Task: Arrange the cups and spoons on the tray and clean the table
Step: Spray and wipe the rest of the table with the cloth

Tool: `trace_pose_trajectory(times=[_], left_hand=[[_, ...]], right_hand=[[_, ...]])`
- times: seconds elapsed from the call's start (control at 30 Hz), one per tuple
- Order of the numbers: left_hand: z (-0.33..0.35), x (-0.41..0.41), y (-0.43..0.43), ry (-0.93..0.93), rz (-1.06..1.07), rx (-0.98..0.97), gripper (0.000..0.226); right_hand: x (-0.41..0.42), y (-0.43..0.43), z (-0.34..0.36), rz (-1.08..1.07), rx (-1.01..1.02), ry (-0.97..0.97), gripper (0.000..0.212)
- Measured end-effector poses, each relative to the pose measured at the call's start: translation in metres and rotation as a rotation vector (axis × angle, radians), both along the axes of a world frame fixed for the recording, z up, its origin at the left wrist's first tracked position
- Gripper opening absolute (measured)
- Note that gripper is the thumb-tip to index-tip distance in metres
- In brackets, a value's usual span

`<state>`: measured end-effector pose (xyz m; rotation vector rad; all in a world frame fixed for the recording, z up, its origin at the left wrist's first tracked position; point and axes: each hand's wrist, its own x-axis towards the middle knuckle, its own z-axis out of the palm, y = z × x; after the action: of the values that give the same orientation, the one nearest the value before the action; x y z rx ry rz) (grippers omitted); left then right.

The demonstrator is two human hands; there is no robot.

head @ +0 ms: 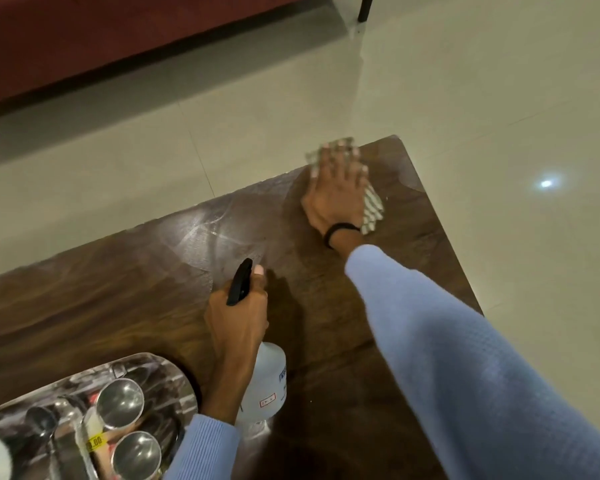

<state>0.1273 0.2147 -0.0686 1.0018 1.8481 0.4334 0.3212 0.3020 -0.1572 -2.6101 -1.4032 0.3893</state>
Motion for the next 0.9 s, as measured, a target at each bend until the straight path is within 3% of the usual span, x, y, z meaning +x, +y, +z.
trace_pose_trajectory(times=[0.13, 0.23, 0.33, 0.43, 0.5, 0.57, 0.67, 0.77, 0.83, 0.9], left_hand=[[0.005, -0.008, -0.008, 0.015, 0.021, -0.025, 0.044], [0.007, -0.016, -0.013, 0.030, 0.062, -0.029, 0.043], [0.009, -0.022, -0.015, -0.008, 0.106, -0.042, 0.040], [0.007, -0.024, -0.017, -0.014, 0.116, -0.030, 0.041], [0.007, -0.025, -0.019, -0.004, 0.109, -0.025, 0.044], [0.007, -0.024, -0.022, 0.003, 0.106, -0.012, 0.046], [0.010, -0.021, -0.026, 0.001, 0.112, -0.006, 0.044], [0.013, -0.023, -0.031, -0.021, 0.128, -0.005, 0.041], [0.014, -0.025, -0.035, -0.033, 0.124, 0.003, 0.040], [0.015, -0.024, -0.038, -0.043, 0.115, 0.019, 0.039]], right_hand=[[-0.094, -0.004, 0.001, 0.480, 0.016, 0.054, 0.065], [-0.096, -0.062, -0.003, 0.691, 0.051, 0.079, 0.066], [-0.044, -0.098, -0.007, 0.637, 0.051, 0.052, 0.063], [-0.005, -0.059, -0.001, 0.292, 0.011, 0.017, 0.059], [-0.012, -0.017, 0.007, 0.176, 0.037, 0.046, 0.059], [-0.042, 0.004, 0.011, 0.289, 0.021, 0.079, 0.061], [-0.089, -0.020, 0.006, 0.624, 0.003, 0.041, 0.063], [-0.078, -0.056, 0.001, 0.843, 0.003, 0.061, 0.059], [-0.037, -0.045, 0.004, 0.764, 0.016, 0.063, 0.059], [0.016, -0.027, 0.009, 0.545, -0.001, 0.021, 0.061]])
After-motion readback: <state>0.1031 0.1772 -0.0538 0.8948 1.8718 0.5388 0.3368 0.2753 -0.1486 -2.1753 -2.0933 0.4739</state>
